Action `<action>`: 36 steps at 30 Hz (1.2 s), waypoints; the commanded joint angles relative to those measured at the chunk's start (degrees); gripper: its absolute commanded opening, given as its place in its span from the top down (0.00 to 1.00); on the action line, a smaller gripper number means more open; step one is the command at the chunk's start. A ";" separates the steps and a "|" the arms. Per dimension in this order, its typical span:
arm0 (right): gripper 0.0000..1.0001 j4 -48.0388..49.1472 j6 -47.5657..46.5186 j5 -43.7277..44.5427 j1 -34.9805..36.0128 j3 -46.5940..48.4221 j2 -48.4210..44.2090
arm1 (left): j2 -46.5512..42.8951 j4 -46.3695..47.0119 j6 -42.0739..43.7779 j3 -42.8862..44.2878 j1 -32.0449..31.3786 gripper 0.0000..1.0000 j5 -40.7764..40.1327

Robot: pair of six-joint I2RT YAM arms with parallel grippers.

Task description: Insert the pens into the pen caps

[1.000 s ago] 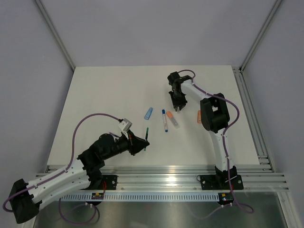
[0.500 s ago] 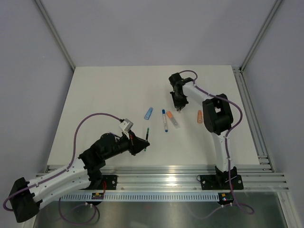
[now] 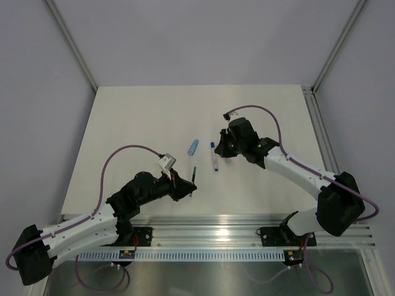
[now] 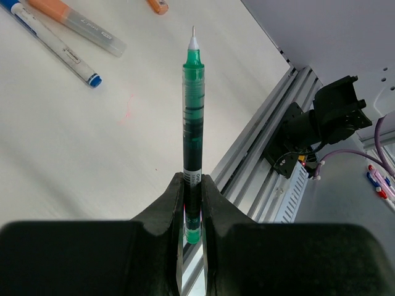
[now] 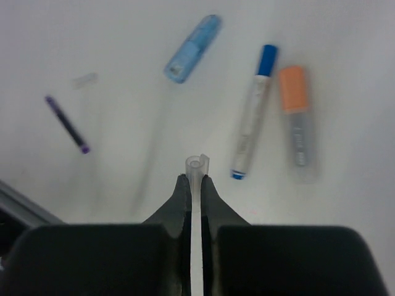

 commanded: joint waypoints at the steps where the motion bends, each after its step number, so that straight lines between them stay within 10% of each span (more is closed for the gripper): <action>1: 1.00 14.93 12.13 -3.22 6.34 -10.73 -7.65 | -1.46 4.41 -1.18 -1.58 -0.31 1.00 1.05; 14: 1.00 43.15 27.63 4.15 17.95 -31.14 -17.96 | -4.81 3.79 -7.68 -7.92 -0.83 1.00 2.99; 36: 1.00 44.22 25.27 10.84 20.50 -31.24 -19.28 | 1.26 7.14 -8.30 -6.25 -2.77 1.00 3.16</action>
